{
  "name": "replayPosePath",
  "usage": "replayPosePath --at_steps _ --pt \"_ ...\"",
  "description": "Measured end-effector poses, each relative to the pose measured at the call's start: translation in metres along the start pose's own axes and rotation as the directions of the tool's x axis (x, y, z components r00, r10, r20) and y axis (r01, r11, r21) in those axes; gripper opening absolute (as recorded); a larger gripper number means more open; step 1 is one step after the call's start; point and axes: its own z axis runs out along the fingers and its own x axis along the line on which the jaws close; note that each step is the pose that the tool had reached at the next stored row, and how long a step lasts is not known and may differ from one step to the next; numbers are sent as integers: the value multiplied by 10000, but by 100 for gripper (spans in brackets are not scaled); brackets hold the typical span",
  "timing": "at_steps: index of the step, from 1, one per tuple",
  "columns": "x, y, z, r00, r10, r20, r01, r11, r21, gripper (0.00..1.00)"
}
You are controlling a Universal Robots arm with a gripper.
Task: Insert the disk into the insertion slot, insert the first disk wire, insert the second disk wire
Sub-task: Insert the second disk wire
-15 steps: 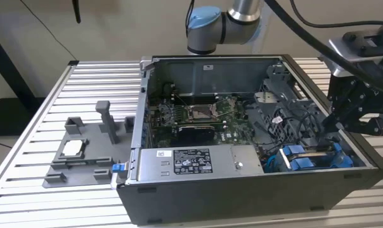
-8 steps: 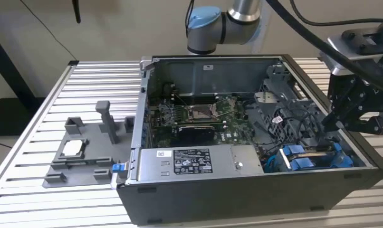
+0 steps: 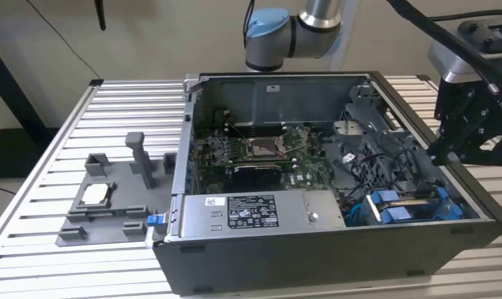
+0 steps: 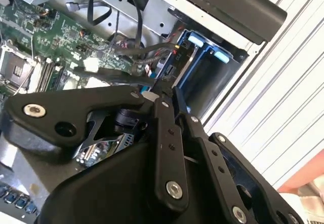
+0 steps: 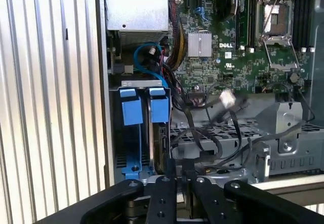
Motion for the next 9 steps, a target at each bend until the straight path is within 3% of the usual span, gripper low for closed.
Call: replayPosePath --at_steps 2,3,9 --pt "-10 -3 -50 10000 0 2 0 10000 -9 23" --pt "-10 -1 -51 10000 2 4 -2 10000 -16 30" --pt "-16 16 -54 10000 22 -1 -22 10000 -14 30"
